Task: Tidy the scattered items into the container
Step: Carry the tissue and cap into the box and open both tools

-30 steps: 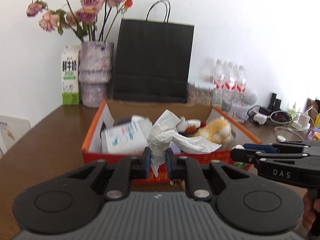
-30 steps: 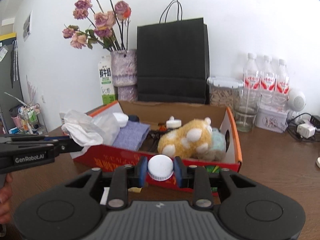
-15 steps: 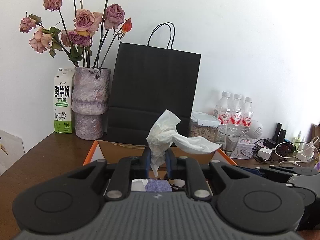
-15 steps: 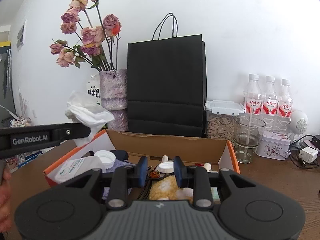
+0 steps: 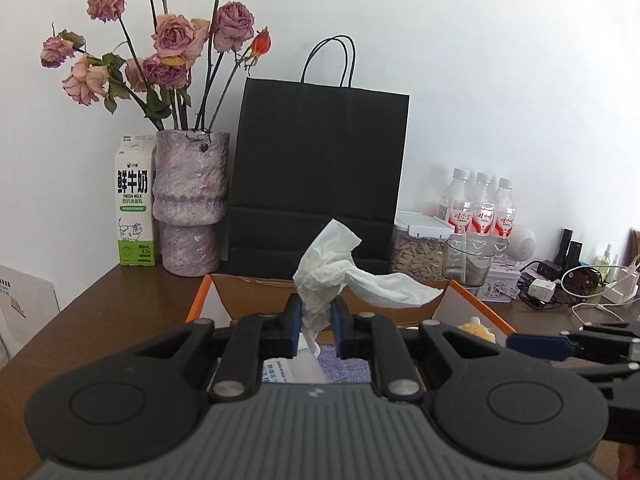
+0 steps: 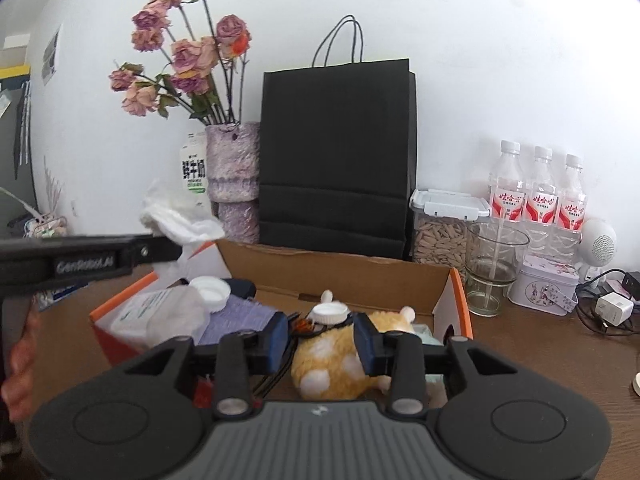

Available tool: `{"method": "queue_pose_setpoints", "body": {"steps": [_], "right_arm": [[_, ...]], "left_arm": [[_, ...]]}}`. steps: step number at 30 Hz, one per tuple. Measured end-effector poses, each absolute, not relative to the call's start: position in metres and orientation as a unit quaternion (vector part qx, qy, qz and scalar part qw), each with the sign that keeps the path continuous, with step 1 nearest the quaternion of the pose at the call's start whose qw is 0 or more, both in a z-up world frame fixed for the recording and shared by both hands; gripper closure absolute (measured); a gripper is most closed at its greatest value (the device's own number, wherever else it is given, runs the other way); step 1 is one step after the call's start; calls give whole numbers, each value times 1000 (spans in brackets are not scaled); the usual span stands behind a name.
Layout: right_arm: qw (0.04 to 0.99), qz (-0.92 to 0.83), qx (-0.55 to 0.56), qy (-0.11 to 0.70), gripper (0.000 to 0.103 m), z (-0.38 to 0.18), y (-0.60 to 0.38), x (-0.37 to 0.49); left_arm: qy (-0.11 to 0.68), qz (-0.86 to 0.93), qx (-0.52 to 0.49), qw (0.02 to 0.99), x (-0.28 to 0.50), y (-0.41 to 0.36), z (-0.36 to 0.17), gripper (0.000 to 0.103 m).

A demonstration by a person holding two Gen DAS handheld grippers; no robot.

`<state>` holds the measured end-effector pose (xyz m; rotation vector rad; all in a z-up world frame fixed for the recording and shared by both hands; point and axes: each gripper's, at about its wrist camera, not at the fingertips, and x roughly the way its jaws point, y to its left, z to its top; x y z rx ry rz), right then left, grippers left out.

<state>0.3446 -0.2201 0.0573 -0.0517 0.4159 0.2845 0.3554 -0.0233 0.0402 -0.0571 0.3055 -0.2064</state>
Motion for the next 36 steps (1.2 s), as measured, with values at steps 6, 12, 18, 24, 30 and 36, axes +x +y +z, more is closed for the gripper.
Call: {"method": "queue_pose_setpoints", "body": {"steps": [6,12,18,24,30,36], "right_arm": [[951,144,-37,271,67,25,-220,297],[939,114,-46,320,67,-6,-215,314],[940,116,-40,319,76,-7,-218,314],[961,140,-38,237,76,40,-208,303],[975,141,-32,167,76,79,-197,332],[976,125,-23,175,76,72,-197,379]], "left_arm": [[150,-104,-28,983,326,-4,43,87],[162,-107,-33,981,312,2,37,87],[168,-120,-33,978,313,-1,35,87],[161,-125,-41,978,321,-6,42,87],[155,-127,-42,979,346,-24,49,87],[169,-115,-44,978,386,-42,38,87]]}}
